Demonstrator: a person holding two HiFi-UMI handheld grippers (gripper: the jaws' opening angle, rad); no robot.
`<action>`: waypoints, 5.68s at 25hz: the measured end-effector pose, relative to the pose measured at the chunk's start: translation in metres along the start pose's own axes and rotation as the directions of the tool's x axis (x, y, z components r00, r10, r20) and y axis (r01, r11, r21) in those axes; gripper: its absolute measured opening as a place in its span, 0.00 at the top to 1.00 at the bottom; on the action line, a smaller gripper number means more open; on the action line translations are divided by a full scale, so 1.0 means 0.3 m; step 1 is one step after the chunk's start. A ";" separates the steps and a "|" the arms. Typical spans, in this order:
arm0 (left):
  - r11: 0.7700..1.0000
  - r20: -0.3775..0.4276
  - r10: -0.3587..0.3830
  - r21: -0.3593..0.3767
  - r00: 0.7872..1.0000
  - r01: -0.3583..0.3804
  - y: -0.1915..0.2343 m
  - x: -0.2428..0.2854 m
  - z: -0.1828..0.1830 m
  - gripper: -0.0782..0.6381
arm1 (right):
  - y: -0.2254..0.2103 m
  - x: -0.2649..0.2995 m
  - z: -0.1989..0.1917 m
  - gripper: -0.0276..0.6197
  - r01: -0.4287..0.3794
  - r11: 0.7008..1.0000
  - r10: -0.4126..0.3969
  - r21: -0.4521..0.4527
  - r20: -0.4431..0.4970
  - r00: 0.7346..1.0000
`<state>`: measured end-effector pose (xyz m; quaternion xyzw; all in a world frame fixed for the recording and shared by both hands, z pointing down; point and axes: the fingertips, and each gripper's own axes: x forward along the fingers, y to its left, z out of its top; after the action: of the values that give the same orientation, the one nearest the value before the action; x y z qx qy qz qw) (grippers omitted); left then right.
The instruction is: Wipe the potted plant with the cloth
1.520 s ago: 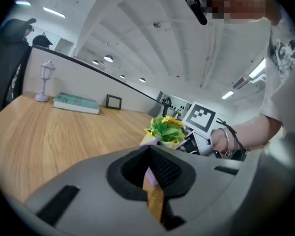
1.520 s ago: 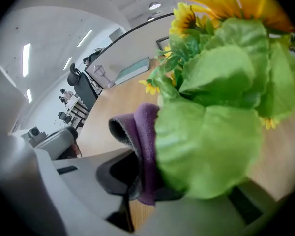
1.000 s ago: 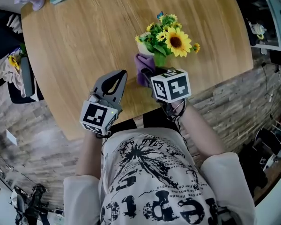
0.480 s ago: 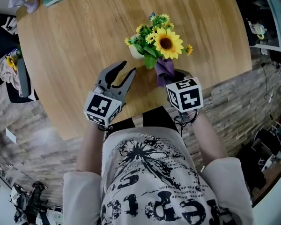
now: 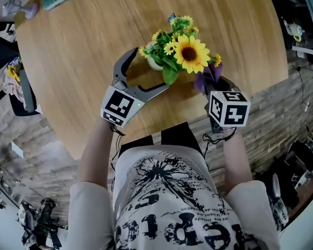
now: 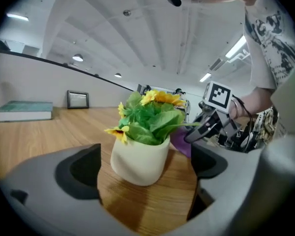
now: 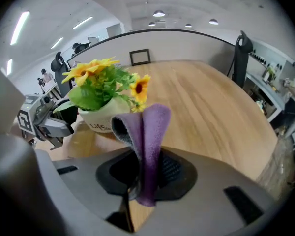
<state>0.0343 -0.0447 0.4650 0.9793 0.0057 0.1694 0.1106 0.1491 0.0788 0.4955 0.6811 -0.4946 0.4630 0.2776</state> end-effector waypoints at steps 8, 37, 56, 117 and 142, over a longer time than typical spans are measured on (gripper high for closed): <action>0.994 -0.111 -0.058 0.086 0.992 0.067 0.034 0.135 -0.044 0.09 | -0.088 0.010 0.096 0.84 0.044 0.999 -0.043 -0.010 0.094 0.995; 0.986 -0.169 -0.035 0.155 0.985 0.062 0.020 0.191 -0.030 0.15 | -0.110 0.048 0.172 0.84 -0.032 0.996 0.041 -0.079 0.107 0.993; 0.978 -0.013 0.207 0.043 0.978 -0.206 0.205 -0.181 0.337 0.15 | 0.326 -0.003 0.405 0.84 -0.239 0.921 0.314 -0.307 0.225 0.923; 0.910 0.123 0.415 -0.065 0.902 -0.410 0.286 -0.454 0.528 0.15 | 0.916 -0.226 0.441 0.84 -0.483 0.504 0.777 -0.716 0.133 0.615; 0.925 0.076 0.377 0.009 0.923 -0.379 0.218 -0.387 0.489 0.15 | 0.628 -0.238 0.639 0.84 -0.375 0.742 0.642 -0.555 0.430 0.634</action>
<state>-0.0279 -0.1456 0.3061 0.9688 -0.1851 0.1515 0.0644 0.0363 -0.1189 0.3358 0.5421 -0.8174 0.1680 0.0988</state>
